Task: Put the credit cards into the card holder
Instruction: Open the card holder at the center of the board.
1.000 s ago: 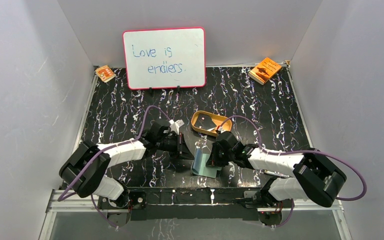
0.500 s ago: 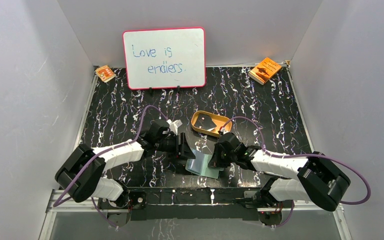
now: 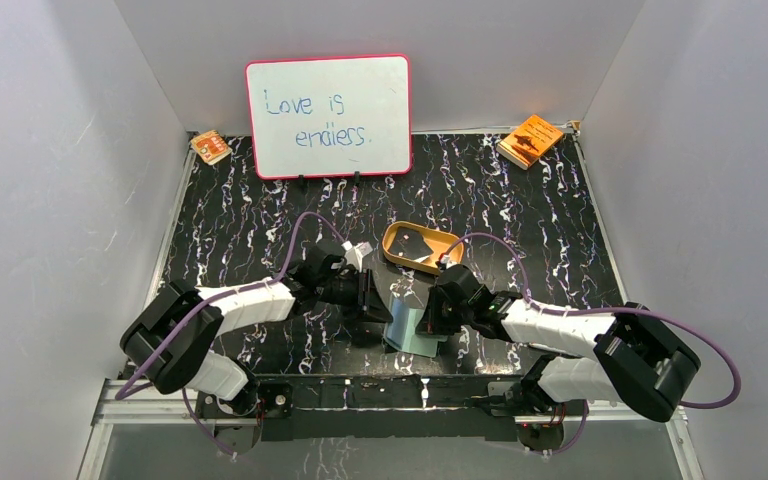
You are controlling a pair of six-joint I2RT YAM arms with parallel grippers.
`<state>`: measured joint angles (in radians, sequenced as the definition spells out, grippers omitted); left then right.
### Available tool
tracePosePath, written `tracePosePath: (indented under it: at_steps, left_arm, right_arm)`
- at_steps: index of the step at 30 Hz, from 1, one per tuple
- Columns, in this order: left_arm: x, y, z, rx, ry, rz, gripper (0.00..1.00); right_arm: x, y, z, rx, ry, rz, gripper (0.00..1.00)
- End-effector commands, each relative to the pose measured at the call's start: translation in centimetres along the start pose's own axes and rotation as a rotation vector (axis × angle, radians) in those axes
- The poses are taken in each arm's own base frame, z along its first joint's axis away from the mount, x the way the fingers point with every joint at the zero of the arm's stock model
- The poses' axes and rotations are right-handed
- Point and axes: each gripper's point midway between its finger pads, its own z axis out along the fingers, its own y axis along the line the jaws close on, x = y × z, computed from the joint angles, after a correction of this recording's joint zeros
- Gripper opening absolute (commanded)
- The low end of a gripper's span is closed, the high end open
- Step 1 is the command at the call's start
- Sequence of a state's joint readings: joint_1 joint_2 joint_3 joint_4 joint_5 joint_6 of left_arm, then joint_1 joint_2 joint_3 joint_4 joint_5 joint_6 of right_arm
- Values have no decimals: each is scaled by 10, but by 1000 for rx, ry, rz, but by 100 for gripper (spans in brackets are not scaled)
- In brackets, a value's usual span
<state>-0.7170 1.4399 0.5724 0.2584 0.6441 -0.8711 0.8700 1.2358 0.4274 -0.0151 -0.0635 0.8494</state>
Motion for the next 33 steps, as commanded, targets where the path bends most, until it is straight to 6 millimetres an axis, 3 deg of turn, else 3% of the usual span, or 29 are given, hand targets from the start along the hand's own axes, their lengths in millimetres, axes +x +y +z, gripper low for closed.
tracePosePath:
  at_steps: [1, 7, 10, 17, 29, 33]
  left_arm:
    - [-8, -24, -3, 67, -3, 37, 16]
    - [-7, -21, -3, 47, -5, 43, 0]
    - [-8, -15, -4, 2, -19, 44, 0]
    - [-11, -4, -13, -86, -68, 47, 0]
    - [-15, -12, -22, -95, -127, 32, 0]
    - [-14, -12, -24, -103, -135, 30, 0]
  right_arm:
    - [17, -30, 3, 94, 36, -17, 0]
    - [17, -29, 2, 90, 33, -17, 0]
    - [15, -27, -1, 86, 28, -14, 2]
    - [0, -6, -21, 12, -50, 23, 28]
    - [-38, 64, -48, -187, -116, 9, 66]
    - [-48, 80, -50, -213, -112, -13, 72]
